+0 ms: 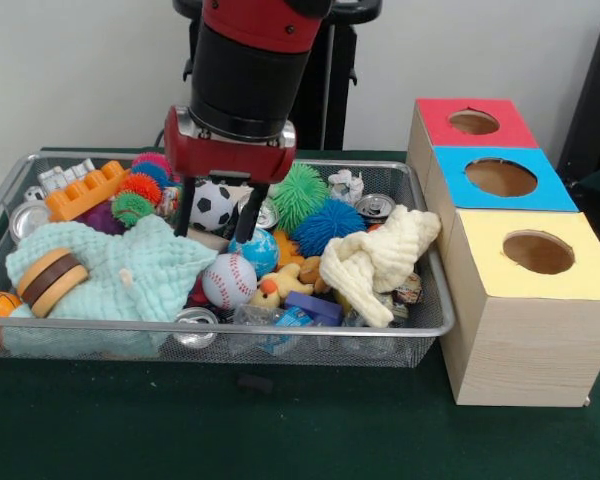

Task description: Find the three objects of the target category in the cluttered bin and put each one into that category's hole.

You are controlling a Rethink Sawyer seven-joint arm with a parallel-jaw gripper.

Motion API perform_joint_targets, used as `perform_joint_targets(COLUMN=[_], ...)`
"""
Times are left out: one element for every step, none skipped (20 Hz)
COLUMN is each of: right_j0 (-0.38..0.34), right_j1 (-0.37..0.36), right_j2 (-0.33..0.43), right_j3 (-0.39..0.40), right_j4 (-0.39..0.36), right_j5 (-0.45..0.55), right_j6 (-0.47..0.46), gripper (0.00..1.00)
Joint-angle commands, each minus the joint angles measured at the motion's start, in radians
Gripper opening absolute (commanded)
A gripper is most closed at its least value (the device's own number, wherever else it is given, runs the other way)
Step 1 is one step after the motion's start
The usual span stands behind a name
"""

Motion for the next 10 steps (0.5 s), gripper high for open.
perform_joint_targets(right_j0=[-0.029,-0.03,-0.025,-0.026,-0.014,-0.002,0.014,0.028,0.037,0.046], right_j1=[0.035,0.013,-0.006,-0.034,-0.062,-0.093,-0.124,-0.149,-0.172,-0.195], right_j2=[0.111,0.114,0.114,0.116,0.107,0.095,0.08,0.068,0.062,0.057], right_j3=[0.032,0.052,0.067,0.099,0.124,0.156,0.187,0.215,0.242,0.269], right_j4=[0.034,0.035,0.038,0.044,0.051,0.057,0.064,0.071,0.077,0.082], right_j5=[0.019,0.028,0.045,0.054,0.075,0.083,0.096,0.105,0.099,0.094], right_j6=[0.165,0.154,0.15,0.147,0.161,0.178,0.197,0.214,0.222,0.229], gripper=[1.0,1.0,1.0,1.0,1.0,1.0,1.0,1.0,1.0,1.0])
